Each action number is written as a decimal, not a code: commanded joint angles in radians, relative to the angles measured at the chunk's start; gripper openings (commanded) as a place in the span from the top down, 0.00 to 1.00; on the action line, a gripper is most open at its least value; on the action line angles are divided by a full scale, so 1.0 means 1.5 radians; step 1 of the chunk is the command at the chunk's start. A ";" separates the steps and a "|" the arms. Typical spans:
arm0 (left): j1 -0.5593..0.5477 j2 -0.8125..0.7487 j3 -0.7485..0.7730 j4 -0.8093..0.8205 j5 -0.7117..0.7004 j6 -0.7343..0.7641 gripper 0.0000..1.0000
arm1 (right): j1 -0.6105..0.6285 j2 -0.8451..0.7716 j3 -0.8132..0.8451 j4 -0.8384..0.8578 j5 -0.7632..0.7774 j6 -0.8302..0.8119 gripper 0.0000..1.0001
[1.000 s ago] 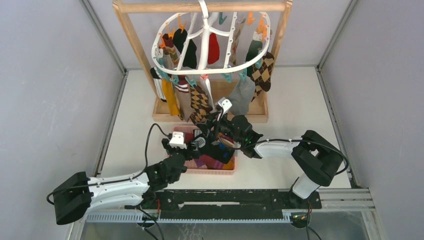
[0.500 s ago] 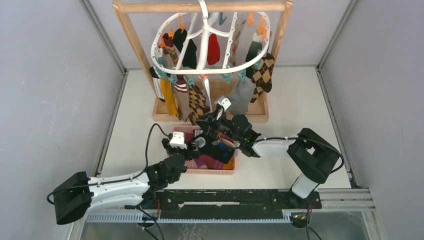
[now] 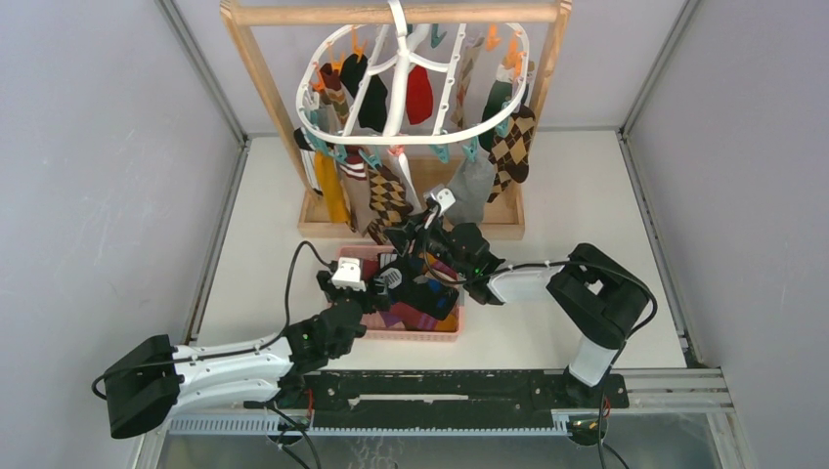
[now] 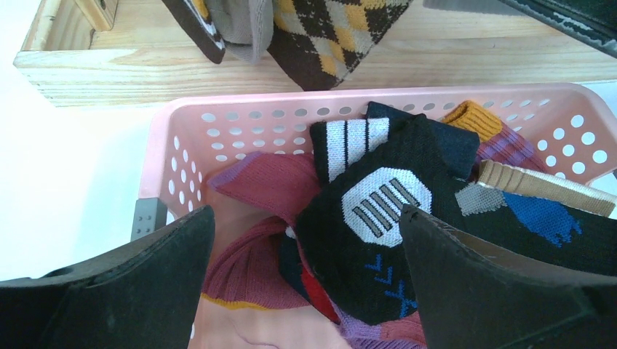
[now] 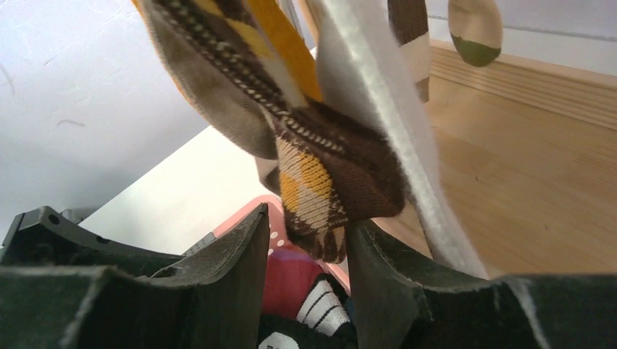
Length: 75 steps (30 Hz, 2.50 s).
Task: Remove the socks clipped to the hanger
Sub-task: Remove the sock from the hanger.
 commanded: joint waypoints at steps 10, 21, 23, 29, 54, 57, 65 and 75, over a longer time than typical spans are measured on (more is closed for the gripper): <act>0.004 -0.003 0.014 0.014 -0.002 0.004 0.00 | -0.025 0.066 0.031 0.127 -0.038 0.043 0.47; 0.004 -0.022 0.009 0.006 0.001 0.004 0.00 | -0.041 0.091 0.037 0.173 -0.074 0.078 0.70; 0.004 -0.024 0.008 0.004 0.001 0.003 0.00 | -0.043 0.090 0.037 0.174 -0.082 0.082 0.77; 0.004 -0.027 0.008 0.002 -0.001 0.003 0.00 | -0.044 0.073 0.027 0.164 -0.100 0.087 0.92; 0.003 -0.054 0.005 0.022 0.019 0.020 0.00 | 0.006 -0.164 -0.070 -0.059 -0.122 0.049 0.96; 0.002 -0.065 0.002 0.020 0.014 0.020 0.00 | 0.018 -0.190 -0.074 -0.095 -0.117 0.030 0.96; 0.001 -0.052 0.004 0.023 -0.002 0.022 0.00 | 0.052 -0.255 -0.077 -0.172 -0.100 -0.016 0.95; 0.000 -0.061 -0.021 0.116 0.116 0.069 0.00 | 0.069 -0.315 -0.090 -0.227 -0.085 -0.046 0.95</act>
